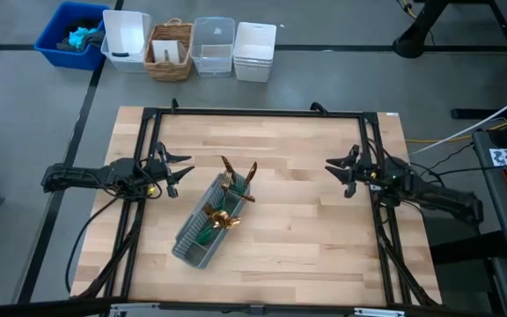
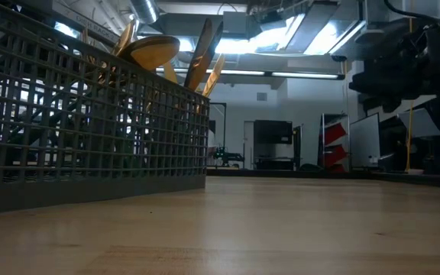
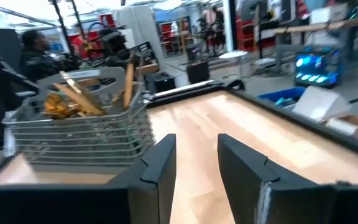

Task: Sort silverware
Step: Return to Home Position

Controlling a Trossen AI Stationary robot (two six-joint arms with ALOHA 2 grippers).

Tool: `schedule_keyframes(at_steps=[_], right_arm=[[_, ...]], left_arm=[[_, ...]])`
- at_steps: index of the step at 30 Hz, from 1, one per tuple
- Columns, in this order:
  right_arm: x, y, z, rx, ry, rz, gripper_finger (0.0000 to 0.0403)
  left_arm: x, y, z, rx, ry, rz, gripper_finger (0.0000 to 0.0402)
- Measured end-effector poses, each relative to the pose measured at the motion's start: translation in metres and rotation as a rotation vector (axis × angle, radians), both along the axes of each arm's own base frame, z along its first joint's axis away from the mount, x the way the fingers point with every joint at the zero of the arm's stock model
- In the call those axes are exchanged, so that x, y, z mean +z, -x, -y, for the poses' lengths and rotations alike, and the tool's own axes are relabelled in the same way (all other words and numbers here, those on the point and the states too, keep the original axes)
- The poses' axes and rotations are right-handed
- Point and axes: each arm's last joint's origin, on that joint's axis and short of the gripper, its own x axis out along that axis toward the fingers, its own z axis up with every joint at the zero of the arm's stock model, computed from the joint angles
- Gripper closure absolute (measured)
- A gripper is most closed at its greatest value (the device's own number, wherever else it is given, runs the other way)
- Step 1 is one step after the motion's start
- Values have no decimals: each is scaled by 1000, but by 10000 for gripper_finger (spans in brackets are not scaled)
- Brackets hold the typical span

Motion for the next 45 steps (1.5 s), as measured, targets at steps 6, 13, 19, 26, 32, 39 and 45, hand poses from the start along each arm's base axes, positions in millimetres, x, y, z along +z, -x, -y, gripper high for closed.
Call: schedule_keyframes(at_steps=[6,13,19,26,32,39,45], right_arm=[[-1,-1,-4,41,-30,-1,283],[-1,-1,-4,38,-32,-1,283],[-1,-1,-3,38,-32,-2,283],[-1,-1,-3,38,-32,-3,283],[-1,-1,-3,38,-32,-4,283],[-1,-1,-3,38,-32,-4,283],[-1,-1,-3,38,-32,-3,283]], left_arm=[[0,0,0,0,0,0,254],[0,0,0,-1,0,0,254],[0,0,0,0,0,0,254],[0,0,0,-1,0,0,254],[0,0,0,-1,0,0,254],[0,0,0,-1,0,0,254],[0,0,0,-1,0,0,254]])
